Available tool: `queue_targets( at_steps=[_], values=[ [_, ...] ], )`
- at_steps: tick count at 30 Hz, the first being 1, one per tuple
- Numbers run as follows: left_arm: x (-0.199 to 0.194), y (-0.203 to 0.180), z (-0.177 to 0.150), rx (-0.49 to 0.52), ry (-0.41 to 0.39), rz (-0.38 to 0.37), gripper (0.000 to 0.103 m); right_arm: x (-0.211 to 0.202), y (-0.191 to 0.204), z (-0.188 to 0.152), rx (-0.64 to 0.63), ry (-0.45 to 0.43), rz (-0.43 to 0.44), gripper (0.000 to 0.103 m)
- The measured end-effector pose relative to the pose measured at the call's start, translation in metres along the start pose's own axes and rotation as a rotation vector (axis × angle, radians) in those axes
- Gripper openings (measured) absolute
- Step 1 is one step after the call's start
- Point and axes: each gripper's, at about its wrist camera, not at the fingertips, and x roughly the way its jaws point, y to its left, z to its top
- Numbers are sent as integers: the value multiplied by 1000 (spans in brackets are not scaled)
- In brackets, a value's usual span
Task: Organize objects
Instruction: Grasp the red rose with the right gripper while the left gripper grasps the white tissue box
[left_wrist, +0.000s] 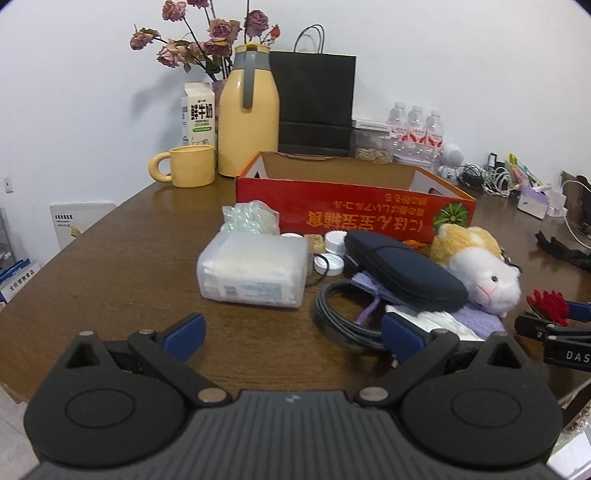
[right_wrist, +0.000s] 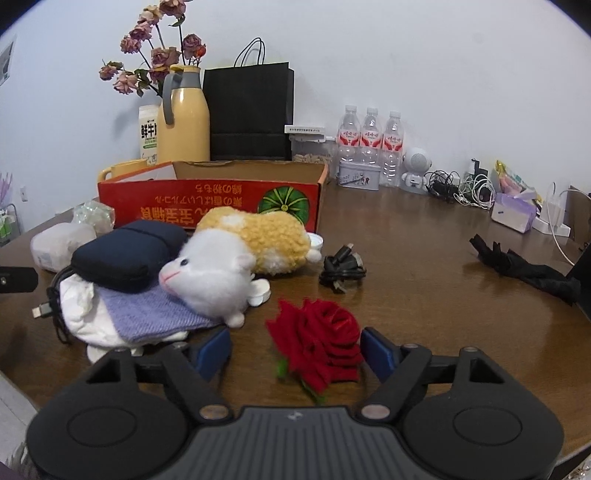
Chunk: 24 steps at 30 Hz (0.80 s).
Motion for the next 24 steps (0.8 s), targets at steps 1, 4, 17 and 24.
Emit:
queue_targets(
  at_steps=[1, 4, 17, 24],
  values=[
    [2, 1, 1, -2, -1, 5, 103, 2, -1, 1, -1, -1, 2, 70],
    [6, 5, 5, -12, -3, 20, 103, 10, -4, 4, 9, 16, 30, 43],
    [41, 15, 33, -12, -2, 60, 103, 15, -7, 20, 29, -29, 46, 39],
    [79, 18, 43, 9, 57, 86, 103, 21, -5, 29, 31, -35, 28, 39]
  ],
)
